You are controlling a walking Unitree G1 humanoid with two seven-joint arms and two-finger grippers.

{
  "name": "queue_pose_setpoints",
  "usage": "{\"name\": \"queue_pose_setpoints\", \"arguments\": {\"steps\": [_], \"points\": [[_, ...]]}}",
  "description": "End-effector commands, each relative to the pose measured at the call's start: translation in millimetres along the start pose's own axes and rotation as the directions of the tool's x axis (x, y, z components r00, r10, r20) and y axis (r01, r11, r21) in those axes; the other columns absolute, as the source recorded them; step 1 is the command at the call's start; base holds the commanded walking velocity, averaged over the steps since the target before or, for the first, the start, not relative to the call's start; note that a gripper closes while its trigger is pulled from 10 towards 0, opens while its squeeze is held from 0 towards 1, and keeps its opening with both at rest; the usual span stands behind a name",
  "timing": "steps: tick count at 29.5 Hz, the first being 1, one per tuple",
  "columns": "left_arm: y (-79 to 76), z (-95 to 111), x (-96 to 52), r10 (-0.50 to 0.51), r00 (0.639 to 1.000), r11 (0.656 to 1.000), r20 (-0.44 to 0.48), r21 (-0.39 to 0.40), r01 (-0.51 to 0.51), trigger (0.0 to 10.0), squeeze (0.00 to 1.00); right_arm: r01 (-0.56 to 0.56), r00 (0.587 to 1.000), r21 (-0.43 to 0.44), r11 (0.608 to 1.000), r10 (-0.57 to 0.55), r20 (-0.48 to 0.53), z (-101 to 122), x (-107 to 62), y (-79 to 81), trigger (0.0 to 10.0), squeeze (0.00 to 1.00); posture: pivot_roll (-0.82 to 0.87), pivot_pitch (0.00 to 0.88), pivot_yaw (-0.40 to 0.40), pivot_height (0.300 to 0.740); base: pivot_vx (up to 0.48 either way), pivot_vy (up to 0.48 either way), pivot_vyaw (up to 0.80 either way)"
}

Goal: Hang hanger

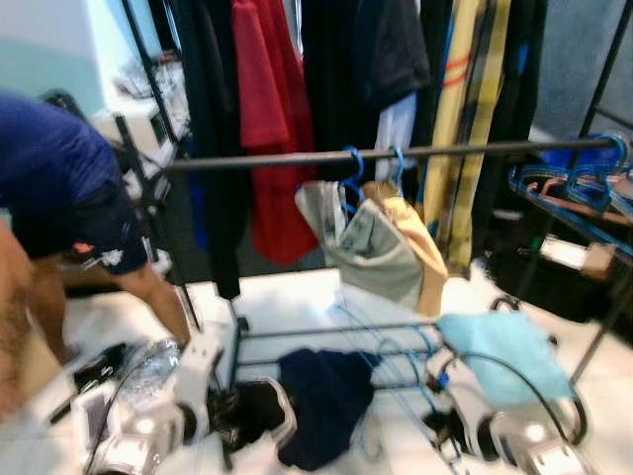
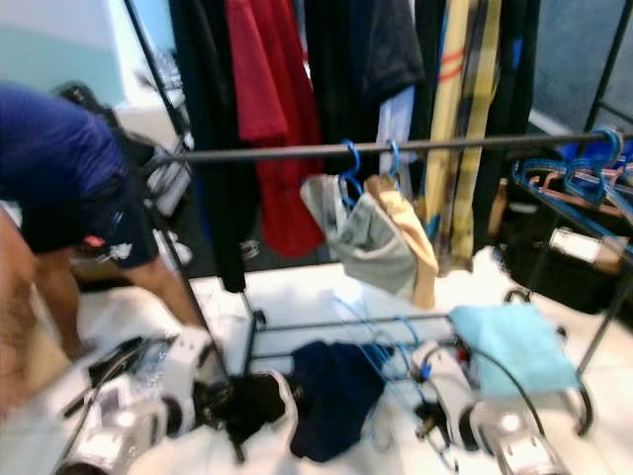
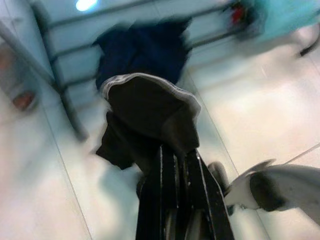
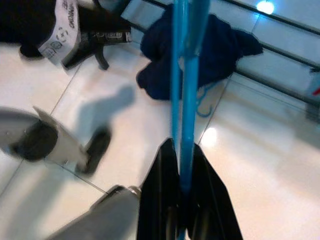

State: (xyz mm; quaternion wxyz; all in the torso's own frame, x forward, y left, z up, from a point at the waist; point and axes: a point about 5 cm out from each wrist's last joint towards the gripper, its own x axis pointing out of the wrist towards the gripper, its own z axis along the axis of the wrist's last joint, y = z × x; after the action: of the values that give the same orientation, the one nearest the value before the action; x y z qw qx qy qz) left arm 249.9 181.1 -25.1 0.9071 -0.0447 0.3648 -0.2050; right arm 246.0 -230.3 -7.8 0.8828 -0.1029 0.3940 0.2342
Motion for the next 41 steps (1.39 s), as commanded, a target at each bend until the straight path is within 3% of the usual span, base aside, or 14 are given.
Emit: {"name": "queue_pose_setpoints", "arguments": {"steps": [1,2,3,4,9,11,15,16,19,25,41], "points": [[2.2,-1,5.1,0.078,0.996,0.997,-0.033,-0.01,-0.079,10.0,0.0,0.087,0.996,0.112,0.99,-0.088,0.004,-7,5.2,-3.4,10.0,0.0,-0.05,0.0,0.043,0.74,-0.319,0.0,0.0],[1.5,-11,7.3,0.137,0.987,0.989,-0.079,-0.042,-0.14,10.0,0.0,0.137,0.99,0.213,0.967,-0.138,-0.013,-15,10.8,-0.2,10.0,0.0,-0.05,0.0,0.038,0.74,-0.322,0.0,0.0],[1.5,-11,7.3,0.137,0.987,0.989,-0.079,-0.042,-0.14,10.0,0.0,0.137,0.99,0.213,0.967,-0.138,-0.013,-15,10.8,-0.2,10.0,0.0,-0.05,0.0,0.038,0.74,-0.322,0.0,0.0],[-0.4,-20,8.8,0.176,0.977,0.981,-0.122,-0.06,-0.184,10.0,0.0,0.172,0.985,0.295,0.94,-0.17,-0.035,-22,14.8,3.6,10.0,0.0,-0.05,0.0,0.036,0.74,-0.319,0.0,0.0],[-2.2,-28,9.3,0.202,0.967,0.974,-0.152,-0.073,-0.215,10.0,0.0,0.194,0.981,0.351,0.916,-0.188,-0.052,-27,17.1,6.7,10.0,0.0,-0.05,0.0,0.034,0.74,-0.316,0.0,0.0],[-7.7,-46,9.0,0.23,0.951,0.961,-0.208,-0.105,-0.256,10.0,0.0,0.224,0.974,0.442,0.869,-0.207,-0.087,-39,20.4,14.9,10.0,0.0,-0.05,0.0,0.034,0.74,-0.317,0.0,0.0],[-10.3,-55,8.4,0.241,0.942,0.955,-0.235,-0.114,-0.273,10.0,0.0,0.23,0.973,0.458,0.859,-0.206,-0.103,-45,22.0,19.7,10.0,0.0,-0.05,0.0,0.034,0.74,-0.317,0.0,0.0],[-14.2,-67,6.6,0.249,0.93,0.949,-0.27,-0.121,-0.289,10.0,0.0,0.225,0.974,0.445,0.867,-0.192,-0.118,-48,23.4,24.1,10.0,0.0,-0.04,0.0,0.037,0.74,-0.307,0.0,0.8],[-20.2,-75,7.3,0.253,0.922,0.947,-0.294,-0.118,-0.298,10.0,0.0,0.216,0.975,0.426,0.878,-0.174,-0.135,-51,26.2,30.2,10.0,0.0,-0.03,0.0,0.03,0.74,-0.296,0.0,0.79],[-26.6,-78,9.8,0.254,0.911,0.955,-0.323,-0.064,-0.289,10.0,0.0,0.209,0.972,0.376,0.903,-0.151,-0.178,-60,26.8,36.0,10.0,0.0,-0.03,0.0,0.028,0.74,-0.274,0.0,0.78],[-28.1,-79,10.4,0.254,0.91,0.958,-0.327,-0.042,-0.283,10.0,0.0,0.229,0.964,0.358,0.905,-0.16,-0.212,-75,19.7,33.6,10.0,0.0,-0.03,0.0,0.033,0.74,-0.265,0.0,0.78]]}}
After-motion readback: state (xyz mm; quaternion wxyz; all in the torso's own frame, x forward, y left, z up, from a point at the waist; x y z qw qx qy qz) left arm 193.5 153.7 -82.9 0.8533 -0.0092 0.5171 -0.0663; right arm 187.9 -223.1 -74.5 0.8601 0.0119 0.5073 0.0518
